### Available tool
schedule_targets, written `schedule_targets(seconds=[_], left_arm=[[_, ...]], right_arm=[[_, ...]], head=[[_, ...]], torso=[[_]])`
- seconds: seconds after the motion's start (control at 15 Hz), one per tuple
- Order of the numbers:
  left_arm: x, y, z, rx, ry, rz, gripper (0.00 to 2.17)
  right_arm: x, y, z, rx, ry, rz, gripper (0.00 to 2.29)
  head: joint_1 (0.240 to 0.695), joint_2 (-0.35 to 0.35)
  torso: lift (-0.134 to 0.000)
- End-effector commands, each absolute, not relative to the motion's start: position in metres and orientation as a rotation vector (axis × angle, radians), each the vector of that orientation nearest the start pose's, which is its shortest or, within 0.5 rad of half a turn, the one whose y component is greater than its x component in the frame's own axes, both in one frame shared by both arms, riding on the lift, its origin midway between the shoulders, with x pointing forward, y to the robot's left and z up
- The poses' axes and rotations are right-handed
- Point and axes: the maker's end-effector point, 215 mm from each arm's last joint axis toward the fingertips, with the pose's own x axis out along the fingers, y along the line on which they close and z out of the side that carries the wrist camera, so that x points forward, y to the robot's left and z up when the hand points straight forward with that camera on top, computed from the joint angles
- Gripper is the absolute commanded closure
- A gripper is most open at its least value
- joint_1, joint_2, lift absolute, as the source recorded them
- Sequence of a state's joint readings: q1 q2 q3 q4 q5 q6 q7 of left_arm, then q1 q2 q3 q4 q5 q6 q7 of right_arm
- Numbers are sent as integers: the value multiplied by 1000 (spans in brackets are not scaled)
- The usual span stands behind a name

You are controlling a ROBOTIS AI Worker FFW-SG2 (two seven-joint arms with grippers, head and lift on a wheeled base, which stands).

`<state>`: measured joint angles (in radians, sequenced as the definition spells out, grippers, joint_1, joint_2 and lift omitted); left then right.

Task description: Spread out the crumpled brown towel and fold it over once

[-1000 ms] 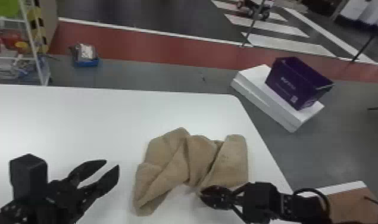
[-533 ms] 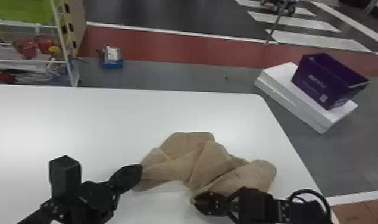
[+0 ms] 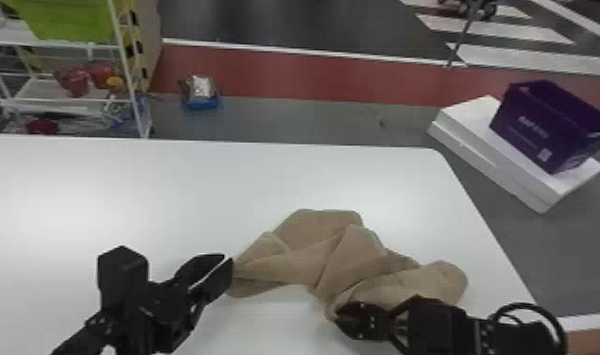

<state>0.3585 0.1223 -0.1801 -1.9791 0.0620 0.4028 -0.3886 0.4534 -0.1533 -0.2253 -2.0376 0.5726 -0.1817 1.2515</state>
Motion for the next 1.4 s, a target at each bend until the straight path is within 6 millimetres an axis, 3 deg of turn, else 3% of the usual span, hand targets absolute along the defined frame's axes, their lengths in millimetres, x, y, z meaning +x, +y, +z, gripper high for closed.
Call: schedule_targets(seconds=[0.0,0.13,0.47,0.87,1.33], left_arm=[[425,74,-434,-19,380,-589,674],[418,77,-439,-12,394,-588,566],[406,89,-441,-41,425,-597,566],[401,78,-447,-53,439,-614,566],[396,61,-458,-56,456,-622,566]], right_arm=[[337,-191,-431,-803,372,1099,1538],[338,-197,-431,-805,380,1091,1538],[342,-201,-433,-804,382,1086,1538],[343,-206,-432,-808,382,1079,1538],[340,-207,-434,-801,373,1087,1538]], head=[[695,-176],[695,-174],[695,-181],[695,-177],[695,-221]], torso=[[-123],[-123],[-123],[-123],[-123]])
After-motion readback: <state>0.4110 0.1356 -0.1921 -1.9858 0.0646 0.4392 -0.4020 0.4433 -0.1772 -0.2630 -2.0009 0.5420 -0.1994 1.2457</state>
